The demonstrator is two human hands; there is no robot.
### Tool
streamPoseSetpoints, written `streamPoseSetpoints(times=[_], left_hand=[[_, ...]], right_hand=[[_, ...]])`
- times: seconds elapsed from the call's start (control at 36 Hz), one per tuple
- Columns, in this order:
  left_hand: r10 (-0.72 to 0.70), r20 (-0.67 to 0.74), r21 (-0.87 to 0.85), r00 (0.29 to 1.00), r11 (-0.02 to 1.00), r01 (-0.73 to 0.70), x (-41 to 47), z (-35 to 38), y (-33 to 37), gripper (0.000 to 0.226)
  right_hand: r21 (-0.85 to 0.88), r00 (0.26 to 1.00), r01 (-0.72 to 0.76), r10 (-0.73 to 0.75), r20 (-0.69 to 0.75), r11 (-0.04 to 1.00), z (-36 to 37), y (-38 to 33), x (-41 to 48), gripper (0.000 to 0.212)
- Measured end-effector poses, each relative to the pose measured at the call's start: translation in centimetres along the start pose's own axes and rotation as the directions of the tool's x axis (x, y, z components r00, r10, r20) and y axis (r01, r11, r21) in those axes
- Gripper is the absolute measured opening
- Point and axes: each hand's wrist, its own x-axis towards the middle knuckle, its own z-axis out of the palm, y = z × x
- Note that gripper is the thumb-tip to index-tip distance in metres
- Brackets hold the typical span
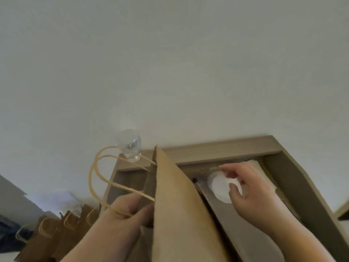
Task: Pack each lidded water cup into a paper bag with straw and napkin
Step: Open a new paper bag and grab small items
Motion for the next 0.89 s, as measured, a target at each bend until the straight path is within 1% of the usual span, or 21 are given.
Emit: streamPoseSetpoints(times=[0.06,0.08,0.11,0.14,0.17,0.19,0.22,0.28,0.31,0.36,0.42,0.47,0.53,0.58,0.64,0.67,0.69,0.75,0.81,0.86,0.89], left_hand=[[0.094,0.05,0.117,0.994,0.988,-0.099,-0.2,0.9,1.0,0.011],[0.131,0.076,0.178,0.989,0.974,-0.142,-0.3,1.6,1.4,0.013],[0.164,0.088,0.266,0.983,0.947,-0.182,-0.5,2.3,1.7,0.016],[0.194,0.095,0.351,0.976,0.911,-0.215,-0.6,3.0,2.2,0.019],[0.228,0.103,0.383,0.968,0.889,-0.25,-0.6,3.6,2.3,0.024],[0.246,0.117,0.386,0.962,0.882,-0.272,-0.7,4.0,2.4,0.026],[0.259,0.124,0.38,0.958,0.879,-0.287,-0.8,4.4,2.3,0.026],[0.273,0.128,0.4,0.954,0.866,-0.301,-1.0,4.8,2.0,0.031],[0.278,0.122,0.403,0.953,0.864,-0.303,-1.2,4.9,1.8,0.037],[0.297,0.075,0.413,0.952,0.86,-0.301,-1.3,4.9,1.3,0.046],[0.307,-0.003,0.41,0.952,0.868,-0.279,-1.2,4.9,0.4,0.051],[0.303,-0.029,0.402,0.953,0.876,-0.266,-0.9,4.9,-0.7,0.056],[0.292,-0.016,0.395,0.956,0.881,-0.262,-0.3,4.7,-1.9,0.057],[0.243,-0.006,0.384,0.97,0.896,-0.222,0.5,3.7,-3.3,0.054],[0.138,-0.021,0.398,0.99,0.91,-0.118,2.1,1.6,-5.0,0.055],[0.081,-0.032,0.386,0.996,0.92,-0.062,2.8,0.2,-5.8,0.056],[0.03,-0.038,0.358,0.999,0.934,-0.015,3.4,-1.3,-6.4,0.056],[-0.033,-0.029,0.311,0.999,0.95,0.04,4.1,-3.7,-7.3,0.056],[-0.024,-0.025,0.316,0.999,0.948,0.031,4.1,-4.3,-7.7,0.058],[0.04,-0.054,0.317,0.998,0.948,-0.021,3.3,-3.1,-7.7,0.061],[0.08,-0.057,0.323,0.995,0.945,-0.057,2.8,-2.0,-7.6,0.063]], right_hand=[[0.086,0.999,0.019,-0.022,0.032,0.996,-0.5,-1.2,-1.2,0.035],[0.191,0.996,-0.003,-0.013,0.085,0.981,-0.6,-2.3,-1.7,0.025],[0.332,0.986,-0.053,-0.003,0.167,0.942,-0.4,-3.6,-2.3,0.022],[0.484,0.967,-0.132,0.006,0.253,0.865,0.0,-4.8,-2.7,0.034],[0.587,0.945,-0.218,0.019,0.327,0.78,0.6,-5.6,-3.0,0.05],[0.64,0.924,-0.269,0.005,0.383,0.719,1.2,-6.2,-3.4,0.061],[0.661,0.913,-0.265,-0.037,0.406,0.702,1.9,-6.7,-3.6,0.06],[0.678,0.913,-0.184,-0.131,0.386,0.711,3.1,-7.6,-4.2,0.037],[0.691,0.919,-0.205,-0.108,0.38,0.693,3.5,-8.0,-4.4,0.029],[0.7,0.928,-0.299,0.026,0.372,0.649,4.2,-7.9,-5.0,0.035],[0.722,0.899,-0.399,0.088,0.428,0.565,4.6,-7.6,-5.4,0.034],[0.688,0.854,-0.493,0.145,0.499,0.532,4.6,-6.9,-5.7,0.031],[0.631,0.804,-0.575,0.218,0.553,0.52,4.2,-6.7,-5.7,0.019],[0.556,0.759,-0.643,0.337,0.558,0.527,3.7,-6.3,-5.6,0.029],[0.48,0.758,-0.64,0.391,0.522,0.6,2.9,-5.6,-5.7,0.023],[0.455,0.759,-0.639,0.413,0.504,0.62,2.4,-5.2,-5.7,0.022],[0.446,0.753,-0.652,0.452,0.478,0.614,1.7,-4.9,-5.6,0.028],[0.41,0.737,-0.671,0.499,0.456,0.617,0.8,-4.5,-5.6,0.049],[0.318,0.758,-0.639,0.505,0.413,0.7,1.3,-4.8,-5.8,0.06],[0.2,0.811,-0.559,0.48,0.335,0.805,2.7,-6.1,-6.2,0.057],[0.163,0.836,-0.512,0.444,0.323,0.844,3.6,-7.1,-6.3,0.055]])
